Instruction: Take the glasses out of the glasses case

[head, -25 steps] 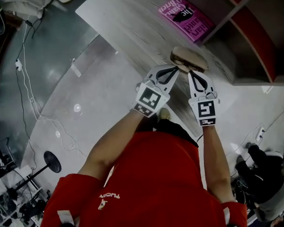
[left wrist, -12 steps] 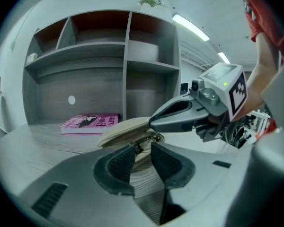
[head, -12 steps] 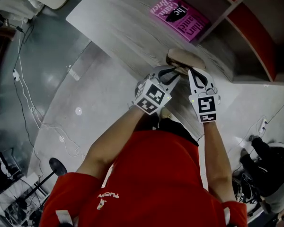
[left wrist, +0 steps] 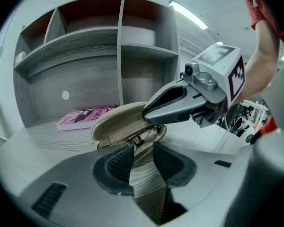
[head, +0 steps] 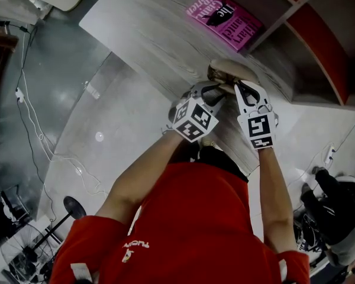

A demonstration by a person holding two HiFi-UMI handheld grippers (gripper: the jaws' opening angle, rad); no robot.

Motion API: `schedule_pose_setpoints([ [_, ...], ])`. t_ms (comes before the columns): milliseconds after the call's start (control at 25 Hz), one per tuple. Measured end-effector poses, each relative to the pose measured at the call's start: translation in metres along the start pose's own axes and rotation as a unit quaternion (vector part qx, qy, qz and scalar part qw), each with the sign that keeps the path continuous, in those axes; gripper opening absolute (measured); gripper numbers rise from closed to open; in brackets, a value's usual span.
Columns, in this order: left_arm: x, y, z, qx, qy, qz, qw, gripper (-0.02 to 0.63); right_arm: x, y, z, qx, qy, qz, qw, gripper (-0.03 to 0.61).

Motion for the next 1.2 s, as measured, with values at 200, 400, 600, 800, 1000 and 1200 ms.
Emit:
schedule_pose_setpoints([
  [200,0.007,0.003,0.003,-0.003,0.0,0.006,1.0,0.115,0.017,0.001,0.0,-0.056,-0.046,0.039,0.997,0.067],
  [400,0.008,0.004,0.004,-0.005,0.004,0.006,1.0,0.114,0.033,0.002,0.001,-0.11,-0.096,0.089,0.985,0.111],
  [600,0.007,0.005,0.004,-0.005,0.005,0.004,1.0,0.114,0.043,-0.001,-0.002,-0.134,-0.139,0.125,0.973,0.115],
  [800,0.012,0.007,0.006,-0.005,0.006,0.003,1.0,0.114,0.056,-0.001,-0.003,-0.157,-0.175,0.156,0.959,0.095],
  [1000,0.012,0.008,0.007,-0.009,0.006,0.002,0.9999,0.114,0.063,0.002,-0.002,-0.161,-0.196,0.182,0.95,0.063],
  [1200,0.011,0.007,0.007,-0.012,0.007,0.0,0.9999,0.112,0.064,0.005,0.001,-0.159,-0.201,0.19,0.948,0.028],
])
Point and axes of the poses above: the fingertips, and each gripper's own axes: x forward along the fingers, z to its left, y out of its underside, the point moved 10 cm from there along -x, backward along the fingers, and after that the axes turned 6 degrees about -z, right-handed, at the moved point
